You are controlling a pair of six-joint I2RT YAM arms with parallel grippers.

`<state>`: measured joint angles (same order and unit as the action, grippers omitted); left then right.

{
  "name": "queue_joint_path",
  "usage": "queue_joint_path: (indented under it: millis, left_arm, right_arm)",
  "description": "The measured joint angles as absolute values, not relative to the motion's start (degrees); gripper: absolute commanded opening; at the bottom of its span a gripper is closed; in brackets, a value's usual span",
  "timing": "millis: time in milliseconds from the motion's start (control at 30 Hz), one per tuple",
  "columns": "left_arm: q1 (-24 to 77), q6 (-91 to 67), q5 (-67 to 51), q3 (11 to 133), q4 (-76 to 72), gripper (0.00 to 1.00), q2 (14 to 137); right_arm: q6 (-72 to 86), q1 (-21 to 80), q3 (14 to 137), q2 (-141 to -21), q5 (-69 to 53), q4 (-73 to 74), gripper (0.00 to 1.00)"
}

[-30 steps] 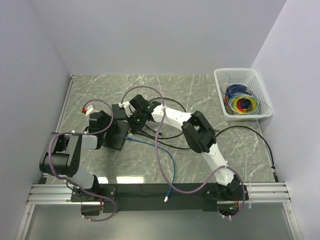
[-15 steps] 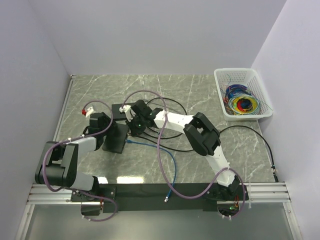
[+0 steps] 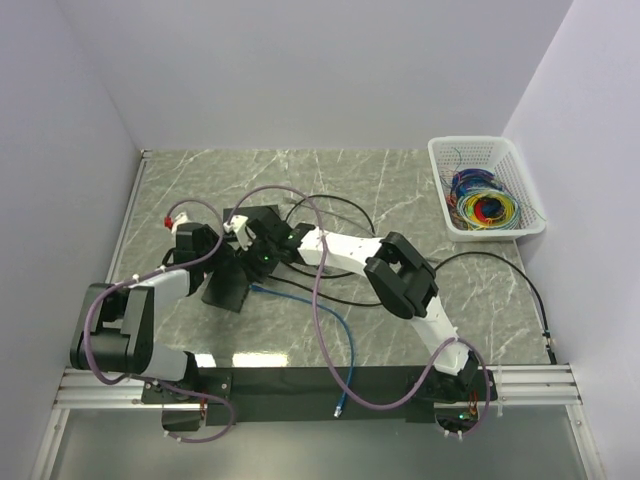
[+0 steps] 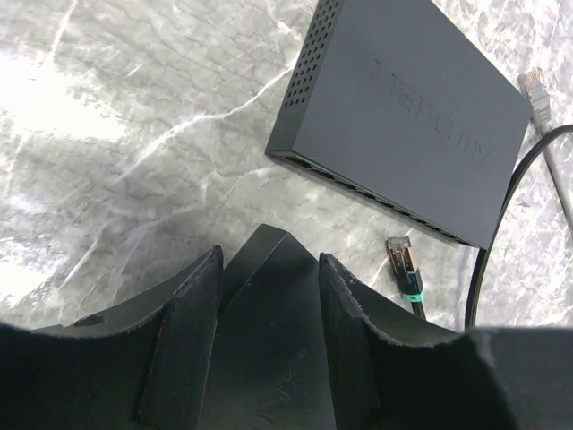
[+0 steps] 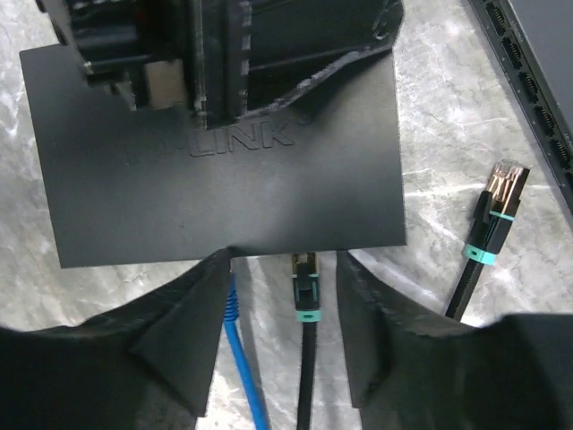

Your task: Insert the plug into the switch port

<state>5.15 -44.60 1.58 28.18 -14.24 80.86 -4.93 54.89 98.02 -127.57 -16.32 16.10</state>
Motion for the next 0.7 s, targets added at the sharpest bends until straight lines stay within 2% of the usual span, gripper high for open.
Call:
queue_joint_path:
  millis: [167,400,700]
  left_arm:
    - [4.49,-44.23,-0.97,29.78,-12.29,0.52,81.73]
    - [5.61,-46.22,-10.35,29.98,-7.97,0.52,81.69]
    - [4.1,-46.19,-11.49,30.0,-3.99,0.52,79.92]
  right_arm:
    - [-5.58,55.48,96.38,-126.3,-13.78,15.09,0.6]
    - [-7.42,55.51,91.92,-118.26,-12.29,4.97,0.61]
    - [-7.05,49.63,94.45,-116.77,-10.92,1.23,0.55]
